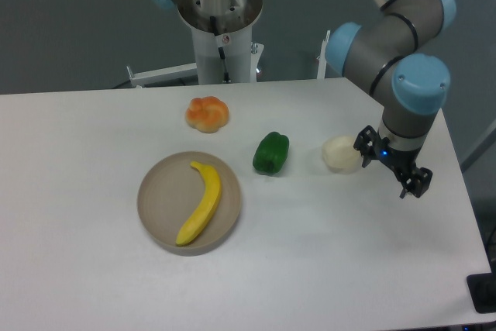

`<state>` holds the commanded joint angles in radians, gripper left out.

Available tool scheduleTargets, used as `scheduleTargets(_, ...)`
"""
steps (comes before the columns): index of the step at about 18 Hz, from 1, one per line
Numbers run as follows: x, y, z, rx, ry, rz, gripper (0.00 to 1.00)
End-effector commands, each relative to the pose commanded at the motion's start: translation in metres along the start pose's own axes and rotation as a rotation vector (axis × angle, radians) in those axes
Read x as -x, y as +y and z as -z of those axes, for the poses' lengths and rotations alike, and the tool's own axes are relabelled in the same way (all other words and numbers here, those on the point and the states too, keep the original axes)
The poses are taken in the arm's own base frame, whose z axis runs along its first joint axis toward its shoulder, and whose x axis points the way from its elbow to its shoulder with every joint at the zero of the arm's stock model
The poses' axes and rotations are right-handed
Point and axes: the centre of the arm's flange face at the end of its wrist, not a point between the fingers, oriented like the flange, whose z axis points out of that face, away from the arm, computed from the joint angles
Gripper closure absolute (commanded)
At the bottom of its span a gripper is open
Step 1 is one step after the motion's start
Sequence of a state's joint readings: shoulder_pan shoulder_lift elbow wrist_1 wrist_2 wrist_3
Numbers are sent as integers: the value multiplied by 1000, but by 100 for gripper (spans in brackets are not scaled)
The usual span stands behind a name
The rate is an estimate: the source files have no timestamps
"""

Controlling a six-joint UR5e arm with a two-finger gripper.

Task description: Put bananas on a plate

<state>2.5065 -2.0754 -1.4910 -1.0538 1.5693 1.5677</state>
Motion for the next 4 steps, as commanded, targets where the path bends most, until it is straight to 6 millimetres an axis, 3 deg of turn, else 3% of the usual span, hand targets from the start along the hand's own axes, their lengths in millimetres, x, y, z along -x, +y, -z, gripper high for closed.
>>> scheduleTargets(4,0,0,0,3,2,0,0)
